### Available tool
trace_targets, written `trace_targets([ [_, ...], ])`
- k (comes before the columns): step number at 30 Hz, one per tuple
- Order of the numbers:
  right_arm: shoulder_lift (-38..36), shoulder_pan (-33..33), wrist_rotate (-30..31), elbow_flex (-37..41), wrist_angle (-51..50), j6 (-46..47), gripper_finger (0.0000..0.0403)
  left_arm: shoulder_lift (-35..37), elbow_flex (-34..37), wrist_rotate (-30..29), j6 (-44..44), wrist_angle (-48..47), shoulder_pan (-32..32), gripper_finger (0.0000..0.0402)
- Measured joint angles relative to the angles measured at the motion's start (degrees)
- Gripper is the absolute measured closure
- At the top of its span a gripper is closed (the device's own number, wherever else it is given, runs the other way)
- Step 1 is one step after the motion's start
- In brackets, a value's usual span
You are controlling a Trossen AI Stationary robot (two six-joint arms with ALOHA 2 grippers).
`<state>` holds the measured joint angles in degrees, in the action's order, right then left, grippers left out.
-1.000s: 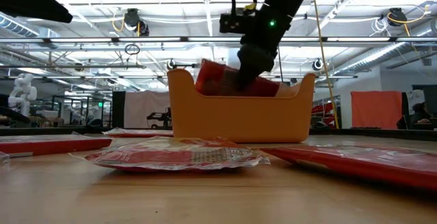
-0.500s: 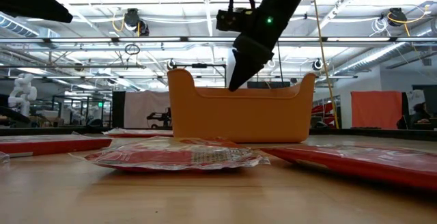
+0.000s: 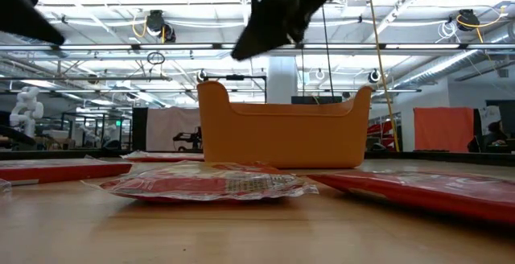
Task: Sort popcorn bags into baskets
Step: Put the red popcorn bag into the orange bin
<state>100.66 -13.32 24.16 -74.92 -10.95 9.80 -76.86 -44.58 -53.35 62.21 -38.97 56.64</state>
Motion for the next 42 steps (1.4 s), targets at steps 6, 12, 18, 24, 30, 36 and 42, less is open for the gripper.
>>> trace_targets([
  [6,0.09,-8.12,6.27,0.00,3.05,-0.41,0.0314,-0.46,-0.02,9.57,-1.22,1.77,1.67,0.0270],
  [12,0.48,-14.64,5.47,3.20,14.76,-4.36,0.0314,-2.83,-0.02,16.84,-4.84,1.58,3.41,0.0270],
  [18,0.52,-18.71,5.76,12.61,35.40,-8.71,0.0314,-5.06,-0.02,20.66,-8.80,1.04,5.19,0.0270],
  [24,0.52,-20.28,6.33,19.01,46.16,-8.09,0.0314,-8.00,-0.04,25.44,-0.84,-4.16,5.72,0.0262],
  [30,0.52,-20.54,7.55,19.50,46.82,-7.44,0.0314,-10.28,-0.04,29.87,8.13,-7.86,6.23,0.0211],
  [36,0.52,-20.57,7.35,19.50,47.64,-7.47,0.0314,-13.01,-0.04,32.58,11.91,-7.78,6.20,0.0149],
  [42,0.52,-20.54,7.35,19.50,47.63,-7.47,0.0314,-15.19,-0.15,33.82,11.92,-7.28,6.21,0.0148],
])
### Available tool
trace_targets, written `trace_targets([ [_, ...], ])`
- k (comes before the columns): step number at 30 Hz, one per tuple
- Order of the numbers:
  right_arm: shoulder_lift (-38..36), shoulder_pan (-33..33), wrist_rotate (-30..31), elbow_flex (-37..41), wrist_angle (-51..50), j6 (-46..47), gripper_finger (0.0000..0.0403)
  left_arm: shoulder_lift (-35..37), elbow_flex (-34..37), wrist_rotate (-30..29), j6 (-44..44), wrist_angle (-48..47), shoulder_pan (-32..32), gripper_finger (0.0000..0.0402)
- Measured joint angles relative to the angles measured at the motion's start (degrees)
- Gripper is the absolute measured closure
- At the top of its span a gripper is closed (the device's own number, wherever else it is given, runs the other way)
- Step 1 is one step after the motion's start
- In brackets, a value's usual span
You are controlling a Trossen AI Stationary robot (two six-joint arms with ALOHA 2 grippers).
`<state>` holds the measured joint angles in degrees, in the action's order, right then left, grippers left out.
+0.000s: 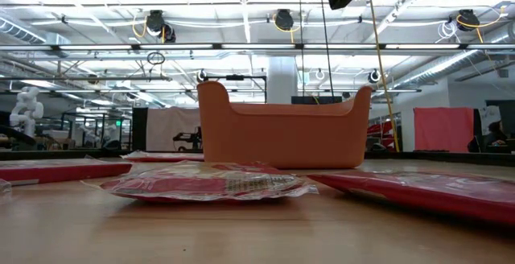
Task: Sort popcorn bags into baskets
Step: Put the red popcorn bag into the orange bin
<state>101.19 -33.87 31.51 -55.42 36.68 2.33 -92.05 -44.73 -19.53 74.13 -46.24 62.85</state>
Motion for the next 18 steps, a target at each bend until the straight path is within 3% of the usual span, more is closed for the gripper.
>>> trace_targets([
  [5,0.00,0.00,0.00,0.00,0.07,-0.02,0.0314,-0.11,-0.04,0.31,0.07,0.28,-0.55,0.0199],
  [18,0.00,0.00,-0.02,0.00,2.12,-1.49,0.0314,-0.27,0.21,-0.24,-4.55,-0.92,-4.23,0.0391],
])
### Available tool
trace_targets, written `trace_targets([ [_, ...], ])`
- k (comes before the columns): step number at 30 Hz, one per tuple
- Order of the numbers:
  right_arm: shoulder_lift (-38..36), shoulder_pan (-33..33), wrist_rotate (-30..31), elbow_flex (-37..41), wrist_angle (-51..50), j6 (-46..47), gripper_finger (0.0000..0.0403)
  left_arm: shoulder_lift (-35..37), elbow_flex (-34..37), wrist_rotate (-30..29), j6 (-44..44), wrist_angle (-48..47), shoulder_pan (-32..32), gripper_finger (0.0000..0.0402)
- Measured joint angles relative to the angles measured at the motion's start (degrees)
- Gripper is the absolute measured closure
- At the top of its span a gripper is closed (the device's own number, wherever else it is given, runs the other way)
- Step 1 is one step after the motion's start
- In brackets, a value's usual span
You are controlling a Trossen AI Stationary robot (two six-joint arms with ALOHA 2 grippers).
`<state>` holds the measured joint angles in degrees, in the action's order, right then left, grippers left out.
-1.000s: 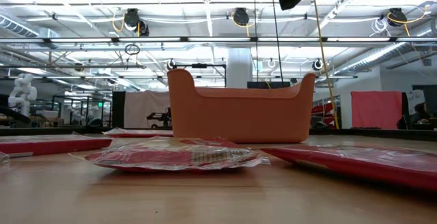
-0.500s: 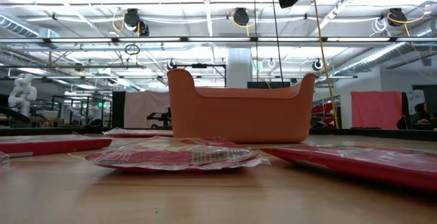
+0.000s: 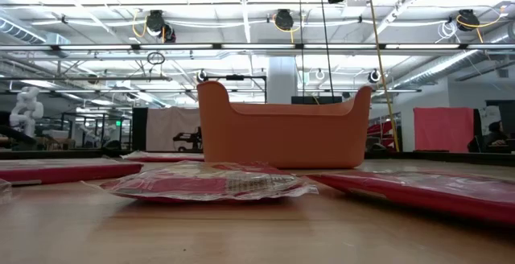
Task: Sort popcorn bags into baskets
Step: Put the red popcorn bag into the orange bin
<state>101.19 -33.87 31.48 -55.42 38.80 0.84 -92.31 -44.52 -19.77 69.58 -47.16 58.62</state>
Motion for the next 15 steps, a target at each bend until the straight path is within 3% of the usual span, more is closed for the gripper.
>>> trace_targets([
  [8,0.62,0.00,0.55,-0.06,0.37,0.37,0.0314,0.77,0.01,-5.93,-1.22,0.09,-1.39,0.0398],
  [11,2.97,0.00,4.16,-1.28,-0.10,-0.33,0.0314,2.79,0.01,-9.49,2.22,0.04,-1.43,0.0398],
  [15,7.92,0.41,4.69,-4.93,-0.03,-1.68,0.0314,7.14,0.01,-11.88,10.50,-2.84,-1.67,0.0399],
])
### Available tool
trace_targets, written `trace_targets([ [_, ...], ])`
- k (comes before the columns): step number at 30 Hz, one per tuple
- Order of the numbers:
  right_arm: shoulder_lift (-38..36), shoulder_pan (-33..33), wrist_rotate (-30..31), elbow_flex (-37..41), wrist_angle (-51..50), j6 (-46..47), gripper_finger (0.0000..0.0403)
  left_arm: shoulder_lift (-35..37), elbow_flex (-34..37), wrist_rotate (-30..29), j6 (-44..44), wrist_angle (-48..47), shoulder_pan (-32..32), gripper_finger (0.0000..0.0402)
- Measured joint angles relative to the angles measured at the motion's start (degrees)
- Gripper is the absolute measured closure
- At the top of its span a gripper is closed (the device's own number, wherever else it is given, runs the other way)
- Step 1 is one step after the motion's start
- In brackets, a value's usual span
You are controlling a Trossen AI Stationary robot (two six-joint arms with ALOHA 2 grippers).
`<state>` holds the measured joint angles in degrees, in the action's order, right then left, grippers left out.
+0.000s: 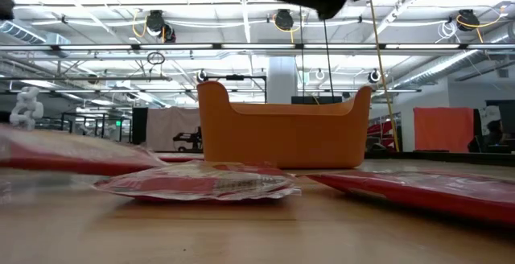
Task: Sort popcorn bags into baskets
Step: Put the red popcorn bag into the orange bin
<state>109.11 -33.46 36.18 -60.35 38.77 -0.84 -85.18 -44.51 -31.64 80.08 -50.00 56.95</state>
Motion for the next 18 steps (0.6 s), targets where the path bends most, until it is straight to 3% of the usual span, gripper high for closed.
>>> trace_targets([
  [8,11.70,2.05,0.08,-13.48,-5.26,-8.00,0.0314,6.74,-0.02,-10.97,-2.44,0.49,0.83,0.0400],
  [14,19.52,3.39,4.34,-24.88,-17.46,-11.75,0.0309,8.06,-0.02,-12.62,-3.90,0.58,0.83,0.0400],
  [18,21.96,3.95,4.58,-27.90,-19.36,-12.29,0.0283,8.06,-0.02,-13.64,-3.90,1.07,0.83,0.0400],
])
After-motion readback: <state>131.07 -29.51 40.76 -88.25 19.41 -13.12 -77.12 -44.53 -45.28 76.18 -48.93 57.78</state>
